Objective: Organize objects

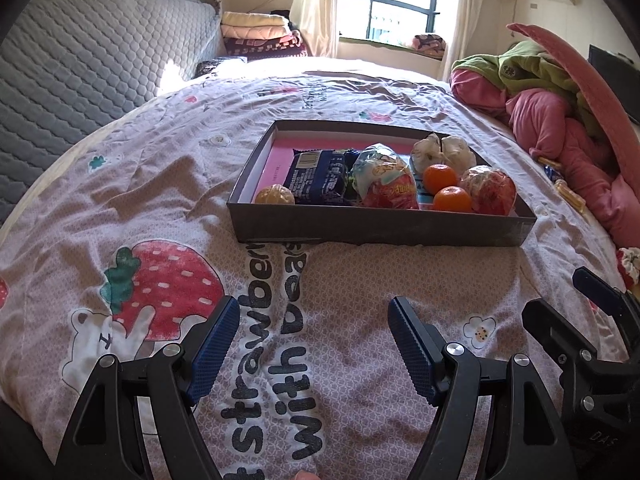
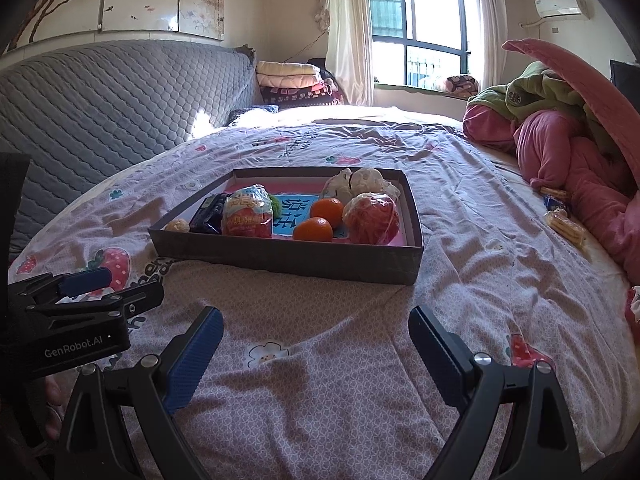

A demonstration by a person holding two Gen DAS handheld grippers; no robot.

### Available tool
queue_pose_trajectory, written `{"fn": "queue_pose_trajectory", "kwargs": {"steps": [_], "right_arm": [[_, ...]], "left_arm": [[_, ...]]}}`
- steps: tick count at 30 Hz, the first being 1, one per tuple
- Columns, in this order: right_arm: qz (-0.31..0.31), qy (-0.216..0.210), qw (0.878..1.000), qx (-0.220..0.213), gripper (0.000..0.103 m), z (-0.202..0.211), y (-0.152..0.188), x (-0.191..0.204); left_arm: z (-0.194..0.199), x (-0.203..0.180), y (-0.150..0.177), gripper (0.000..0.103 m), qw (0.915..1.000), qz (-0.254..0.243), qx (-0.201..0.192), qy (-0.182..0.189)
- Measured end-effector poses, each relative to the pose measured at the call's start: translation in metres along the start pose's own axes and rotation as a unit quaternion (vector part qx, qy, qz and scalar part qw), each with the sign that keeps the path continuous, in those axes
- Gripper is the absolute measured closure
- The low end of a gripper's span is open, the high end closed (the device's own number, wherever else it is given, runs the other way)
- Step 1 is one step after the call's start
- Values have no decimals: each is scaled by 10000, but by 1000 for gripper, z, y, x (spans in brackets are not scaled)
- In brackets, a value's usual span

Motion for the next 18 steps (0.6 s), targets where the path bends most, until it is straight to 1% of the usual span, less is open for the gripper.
{"fn": "queue_pose_trajectory", "kwargs": {"steps": [8, 18], "right_arm": [[-71, 69, 9999, 133, 9, -10, 9, -1], [51, 56, 9999, 119, 9, -12, 11, 3]], "left_arm": [[-8, 0, 6, 25, 10000, -6, 77, -4], [-11, 0, 8, 25, 9999, -7, 115, 12]]}}
Point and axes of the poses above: each gripper's, at about its wrist camera, not at the fingertips, and z roughly against the way its jaws point, x to its left, y to its underside, the point moved 6 cm from there along -z, roughly the way its jaws point
